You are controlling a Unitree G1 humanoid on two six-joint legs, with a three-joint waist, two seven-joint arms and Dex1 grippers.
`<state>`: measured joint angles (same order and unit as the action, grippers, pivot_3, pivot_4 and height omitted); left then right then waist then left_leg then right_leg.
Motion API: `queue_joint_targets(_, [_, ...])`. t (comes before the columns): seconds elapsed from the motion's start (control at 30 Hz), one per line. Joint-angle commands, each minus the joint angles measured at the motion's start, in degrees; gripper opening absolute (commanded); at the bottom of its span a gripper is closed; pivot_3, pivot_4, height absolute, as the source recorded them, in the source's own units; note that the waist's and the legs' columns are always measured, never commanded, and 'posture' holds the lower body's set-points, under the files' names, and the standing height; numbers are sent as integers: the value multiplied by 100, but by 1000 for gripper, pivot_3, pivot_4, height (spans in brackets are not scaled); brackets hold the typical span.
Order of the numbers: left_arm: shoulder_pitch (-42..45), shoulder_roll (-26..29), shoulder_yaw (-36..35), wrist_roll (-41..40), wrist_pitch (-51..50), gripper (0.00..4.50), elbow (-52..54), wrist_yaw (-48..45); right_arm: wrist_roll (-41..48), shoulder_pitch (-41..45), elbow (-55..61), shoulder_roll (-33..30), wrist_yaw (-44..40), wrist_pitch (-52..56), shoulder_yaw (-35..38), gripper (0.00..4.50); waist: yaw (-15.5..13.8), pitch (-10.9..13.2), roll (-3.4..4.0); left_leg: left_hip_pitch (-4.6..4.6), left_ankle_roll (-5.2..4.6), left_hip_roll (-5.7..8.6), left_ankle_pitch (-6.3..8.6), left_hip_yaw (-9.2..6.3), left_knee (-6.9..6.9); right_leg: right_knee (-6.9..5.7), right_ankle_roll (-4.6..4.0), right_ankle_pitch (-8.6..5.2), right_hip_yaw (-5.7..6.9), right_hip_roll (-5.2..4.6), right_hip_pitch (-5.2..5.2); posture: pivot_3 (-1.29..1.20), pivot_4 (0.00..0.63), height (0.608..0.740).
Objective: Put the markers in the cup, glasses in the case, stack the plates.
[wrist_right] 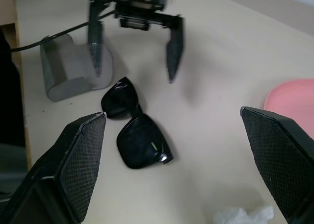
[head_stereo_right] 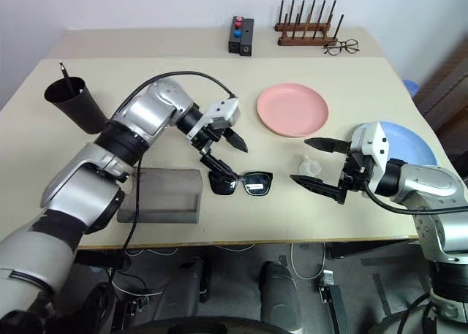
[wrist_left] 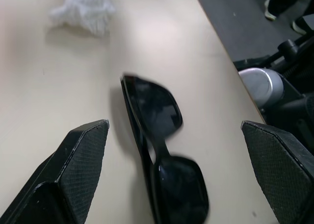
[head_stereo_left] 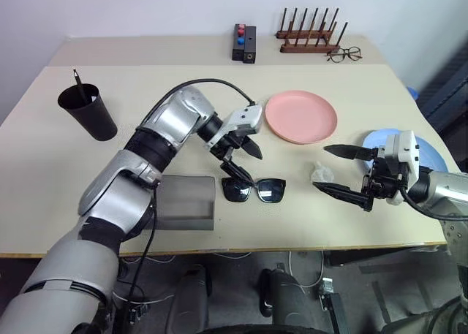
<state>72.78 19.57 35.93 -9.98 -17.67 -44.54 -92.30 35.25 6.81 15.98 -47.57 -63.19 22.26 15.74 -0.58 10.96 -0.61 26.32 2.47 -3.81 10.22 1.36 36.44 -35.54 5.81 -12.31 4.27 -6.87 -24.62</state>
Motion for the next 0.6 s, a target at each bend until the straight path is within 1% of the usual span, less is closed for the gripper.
queue_joint_targets(0.03, [127,-35,548,47,318,4474,-582,-20,190,-36,373,37,194,36,229,4500,-1,-2,3,-2,-1,0,1,0,-1,0,0,0,0,0,0,0,150,740])
queue_joint_targets(0.07, [151,-17,709,33,359,4474,-654,-20,202,-64,419,54,237,56,247,4500,-8,-1,2,-1,-2,0,1,0,-1,-1,0,0,0,0,-1,0,150,740])
queue_joint_targets(0.2, [227,-206,828,94,647,4474,-929,-20,216,-178,522,89,368,56,281,4500,-57,1,0,12,-2,0,2,-1,6,5,-6,3,0,0,-3,0,150,740])
queue_joint_targets(0.33, [207,-498,644,353,963,4474,-1297,-20,245,-166,587,154,506,65,273,4500,-167,1,0,22,-15,0,12,-1,37,7,-6,3,0,0,0,0,150,740])
queue_joint_targets(0.47, [130,-705,474,465,1068,4474,-1509,-20,213,-161,589,174,572,27,240,4500,-175,1,0,29,-26,0,20,-1,55,8,-6,3,0,0,3,0,150,740])
queue_joint_targets(0.53, [84,-778,392,533,1148,3967,-1601,-20,212,-164,588,177,604,15,246,4500,-172,1,0,29,-27,0,21,-1,56,7,-6,3,0,0,4,0,150,740])
queue_joint_targets(0.57, [77,-812,345,583,1163,3628,-1662,-20,218,-169,596,180,620,16,250,4500,-171,1,0,28,-27,0,21,-1,56,7,-6,3,0,0,4,0,150,740])
queue_joint_targets(0.6, [78,-844,290,647,1206,3157,-1720,-20,216,-174,598,182,636,13,253,4500,-171,1,0,28,-28,0,21,-1,56,7,-6,3,0,0,3,0,150,740])
